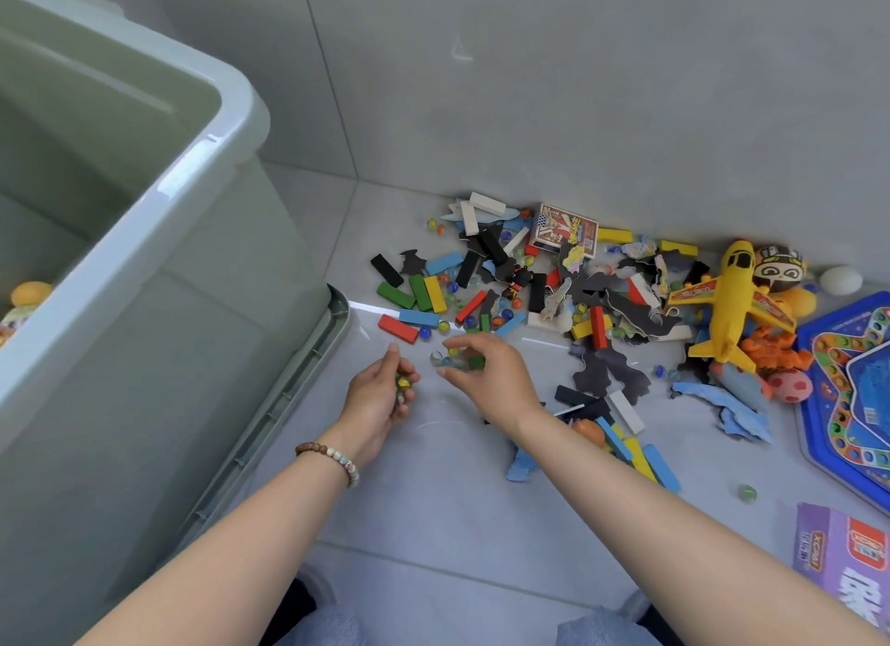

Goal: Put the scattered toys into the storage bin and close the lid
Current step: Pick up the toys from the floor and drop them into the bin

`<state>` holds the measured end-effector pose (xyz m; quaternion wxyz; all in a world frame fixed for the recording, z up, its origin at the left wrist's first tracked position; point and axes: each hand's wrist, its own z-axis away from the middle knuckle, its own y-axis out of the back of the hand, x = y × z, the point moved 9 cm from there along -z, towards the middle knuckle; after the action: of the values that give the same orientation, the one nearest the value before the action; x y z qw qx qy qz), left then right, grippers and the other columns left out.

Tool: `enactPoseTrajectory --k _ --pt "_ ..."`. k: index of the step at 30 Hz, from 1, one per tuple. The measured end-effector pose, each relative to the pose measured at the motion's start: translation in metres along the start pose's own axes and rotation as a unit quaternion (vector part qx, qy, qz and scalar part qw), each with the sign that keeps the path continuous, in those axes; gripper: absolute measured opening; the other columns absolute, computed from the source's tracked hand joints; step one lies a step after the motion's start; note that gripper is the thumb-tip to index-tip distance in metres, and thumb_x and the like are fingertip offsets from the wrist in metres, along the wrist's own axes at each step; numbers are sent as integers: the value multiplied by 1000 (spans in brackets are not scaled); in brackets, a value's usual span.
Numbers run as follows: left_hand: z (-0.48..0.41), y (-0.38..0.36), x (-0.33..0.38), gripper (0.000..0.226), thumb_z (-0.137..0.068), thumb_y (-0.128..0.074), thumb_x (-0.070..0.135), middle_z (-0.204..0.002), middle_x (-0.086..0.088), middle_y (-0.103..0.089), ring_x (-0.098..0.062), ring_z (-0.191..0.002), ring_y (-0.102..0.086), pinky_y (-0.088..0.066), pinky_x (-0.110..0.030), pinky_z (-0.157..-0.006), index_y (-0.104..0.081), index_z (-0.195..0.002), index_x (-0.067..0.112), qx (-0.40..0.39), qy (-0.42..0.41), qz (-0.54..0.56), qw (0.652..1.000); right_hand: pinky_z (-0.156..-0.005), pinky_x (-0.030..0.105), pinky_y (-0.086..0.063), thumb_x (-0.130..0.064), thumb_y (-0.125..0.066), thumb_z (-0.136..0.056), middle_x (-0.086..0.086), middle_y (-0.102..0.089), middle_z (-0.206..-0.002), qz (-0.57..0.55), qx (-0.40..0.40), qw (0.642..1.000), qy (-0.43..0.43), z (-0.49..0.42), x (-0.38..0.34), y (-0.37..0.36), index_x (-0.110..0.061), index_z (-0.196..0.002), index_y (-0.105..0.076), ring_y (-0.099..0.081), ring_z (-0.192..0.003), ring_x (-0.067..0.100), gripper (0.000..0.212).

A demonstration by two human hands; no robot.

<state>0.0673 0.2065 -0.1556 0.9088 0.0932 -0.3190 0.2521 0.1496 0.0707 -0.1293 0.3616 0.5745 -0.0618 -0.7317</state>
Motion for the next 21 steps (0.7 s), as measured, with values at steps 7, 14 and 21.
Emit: enactPoseTrajectory --k 7,14,21 --pt "1 30 2 36 -97 -45 40 -69 1 -56 -9 -52 -41 -34 -15 -40 -54 -73 16 16 -19 2 1000 -94 21 -36 -13 -69 -83 1 -54 -127 128 15 991 41 -11 -12 -17 -15 -114 -66 -48 -119 17 31" --pt "3 38 6 36 -97 -44 40 -70 0 -54 -8 -52 -41 -33 -14 -40 -53 -72 15 3 -23 8 1000 -80 17 -32 -15 -63 -87 3 -58 -115 203 11 977 69 -11 -13 -20 -13 -110 -68 -51 -109 19 23" --pt "2 44 4 35 -97 -45 39 -69 0 -54 -8 -51 -41 -33 -14 -40 -53 -72 15 2 -19 14 1000 -80 30 -42 -17 -60 -88 8 -60 -104 214 -13 974 74 -19 -13 -23 -10 -104 -67 -53 -98 23 18"
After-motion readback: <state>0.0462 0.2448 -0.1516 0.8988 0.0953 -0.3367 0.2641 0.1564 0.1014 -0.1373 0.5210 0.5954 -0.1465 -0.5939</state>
